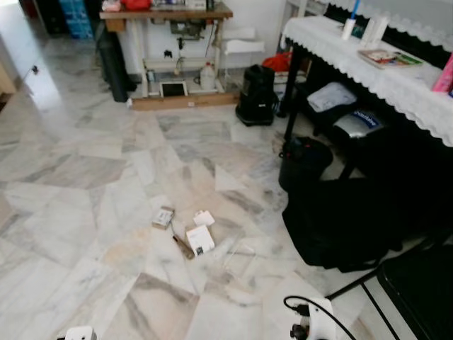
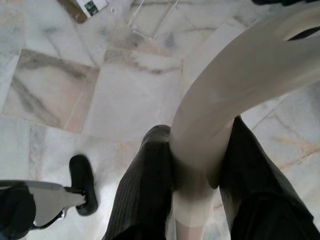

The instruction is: Sweep floor

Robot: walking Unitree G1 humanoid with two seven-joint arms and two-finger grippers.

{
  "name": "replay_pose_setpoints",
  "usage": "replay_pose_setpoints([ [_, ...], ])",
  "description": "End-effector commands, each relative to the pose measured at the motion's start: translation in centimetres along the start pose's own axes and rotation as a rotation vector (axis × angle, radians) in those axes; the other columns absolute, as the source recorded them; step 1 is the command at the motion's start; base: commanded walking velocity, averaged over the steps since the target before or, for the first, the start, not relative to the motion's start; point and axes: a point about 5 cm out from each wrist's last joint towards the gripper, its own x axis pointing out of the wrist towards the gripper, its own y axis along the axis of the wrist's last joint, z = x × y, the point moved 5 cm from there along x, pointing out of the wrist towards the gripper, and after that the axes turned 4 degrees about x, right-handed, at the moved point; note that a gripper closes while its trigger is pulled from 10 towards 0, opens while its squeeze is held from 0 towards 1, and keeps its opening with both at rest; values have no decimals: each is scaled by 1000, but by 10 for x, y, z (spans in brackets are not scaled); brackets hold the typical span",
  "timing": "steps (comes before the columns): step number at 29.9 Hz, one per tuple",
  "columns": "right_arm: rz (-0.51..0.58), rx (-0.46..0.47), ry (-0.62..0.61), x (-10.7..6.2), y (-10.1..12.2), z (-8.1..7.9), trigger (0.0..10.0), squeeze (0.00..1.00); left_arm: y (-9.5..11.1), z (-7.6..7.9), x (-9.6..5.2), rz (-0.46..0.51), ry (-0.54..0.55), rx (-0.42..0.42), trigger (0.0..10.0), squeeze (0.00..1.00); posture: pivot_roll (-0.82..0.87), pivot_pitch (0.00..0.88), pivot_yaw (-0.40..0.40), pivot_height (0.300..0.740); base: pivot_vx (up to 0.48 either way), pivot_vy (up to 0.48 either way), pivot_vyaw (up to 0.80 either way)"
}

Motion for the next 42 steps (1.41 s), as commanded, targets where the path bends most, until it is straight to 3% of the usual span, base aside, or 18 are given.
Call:
replay_pose_setpoints([
  [1,-21,6,27,-2,-15,-8,10000,0,-7,15,0,-11,-20,-13,10000,0,-40,0,-41,740,0,0,0],
  [11,-18,11,23,-3,-17,-5,10000,0,3,33,5,-3,-36,-5,10000,0,-39,0,-38,740,0,24,0],
  [13,-8,7,10,-6,-11,18,10000,0,10,37,7,2,-39,-3,10000,0,-38,0,-38,740,0,240,0],
  [15,-6,9,2,-7,-10,27,10000,0,13,40,7,5,-40,-4,10000,0,-38,0,-38,740,0,257,0],
  [23,-7,10,-17,-13,-10,50,10000,0,24,33,9,18,-33,0,10000,0,-38,0,-36,740,0,313,0],
  [28,-6,8,-18,-13,-6,53,10000,0,28,41,10,27,-41,0,10000,0,-38,0,-36,740,0,325,0],
  [34,-6,18,-39,-19,-6,73,10000,0,22,48,9,22,-48,-1,10000,0,-37,0,-37,740,0,322,0],
  [40,0,7,-17,-10,-1,48,10000,0,7,44,6,5,-48,-4,10000,0,-38,0,-37,740,0,333,0],
  [42,-2,5,-2,-6,-2,30,10000,0,3,35,5,0,-43,-12,10000,0,-38,0,-37,740,0,330,0],
])
